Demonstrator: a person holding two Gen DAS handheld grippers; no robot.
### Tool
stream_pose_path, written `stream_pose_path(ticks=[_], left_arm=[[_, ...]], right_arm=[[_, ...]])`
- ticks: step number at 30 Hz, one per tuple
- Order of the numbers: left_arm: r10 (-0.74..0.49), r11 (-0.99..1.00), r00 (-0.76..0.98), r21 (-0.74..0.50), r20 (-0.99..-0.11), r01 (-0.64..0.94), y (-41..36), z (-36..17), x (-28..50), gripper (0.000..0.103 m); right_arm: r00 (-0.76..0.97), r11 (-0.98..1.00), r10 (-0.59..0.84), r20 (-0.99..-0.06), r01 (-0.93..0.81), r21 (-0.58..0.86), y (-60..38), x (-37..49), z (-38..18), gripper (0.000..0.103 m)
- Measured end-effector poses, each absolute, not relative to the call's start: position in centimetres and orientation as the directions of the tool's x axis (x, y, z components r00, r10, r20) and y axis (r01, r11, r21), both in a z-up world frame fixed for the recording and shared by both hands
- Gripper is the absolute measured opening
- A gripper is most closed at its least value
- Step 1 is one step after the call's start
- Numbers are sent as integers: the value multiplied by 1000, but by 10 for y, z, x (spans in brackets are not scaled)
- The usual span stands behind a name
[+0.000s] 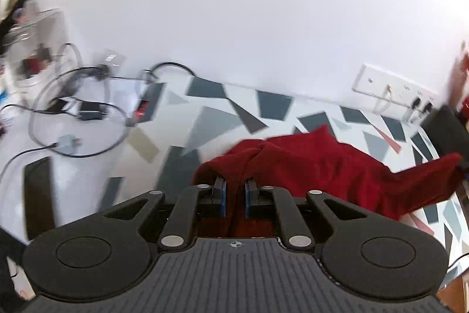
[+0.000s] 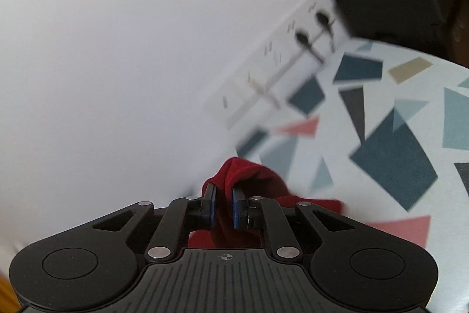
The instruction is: Fold clothes
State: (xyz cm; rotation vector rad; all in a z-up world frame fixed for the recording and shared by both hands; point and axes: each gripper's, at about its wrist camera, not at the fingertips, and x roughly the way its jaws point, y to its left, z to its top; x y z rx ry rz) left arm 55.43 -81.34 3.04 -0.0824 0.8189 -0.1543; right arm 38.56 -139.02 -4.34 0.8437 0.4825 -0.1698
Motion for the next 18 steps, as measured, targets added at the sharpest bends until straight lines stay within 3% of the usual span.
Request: stream_pose_path(ticks=[3, 5, 6, 7, 8, 11, 13, 18], left_arm=[[-208, 972, 512, -117, -833, 203, -839, -15, 558, 16], [-220, 955, 386, -118, -896, 271, -856, -47, 560, 33], [-224, 946, 363, -112, -904, 303, -859, -53, 557, 40], [-228, 937, 354, -105, -907, 334, -860, -55, 554, 53], [-231, 926, 344, -98, -910, 364, -861, -58, 551, 65], [-250, 910, 367, -88, -896, 405, -854, -49, 549, 81], [-304, 908, 380, -145, -874, 394, -839, -35, 563, 92], [-388, 897, 472, -208, -791, 389, -801, -25, 609, 102]], right_arm=[[759, 747, 113, -641, 361, 559, -1366, 401, -71, 23], [631, 795, 169, -757, 367, 484, -1350, 407, -89, 34], [578, 817, 163, -799, 375, 438, -1341, 407, -93, 46], [537, 838, 144, -831, 380, 391, -1332, 405, -95, 58], [525, 857, 105, -845, 383, 345, -1324, 401, -91, 61], [554, 877, 76, -829, 359, 320, -1318, 403, -71, 63], [593, 873, 98, -799, 333, 355, -1318, 410, -54, 63], [712, 867, 137, -689, 251, 431, -1310, 452, -11, 63]])
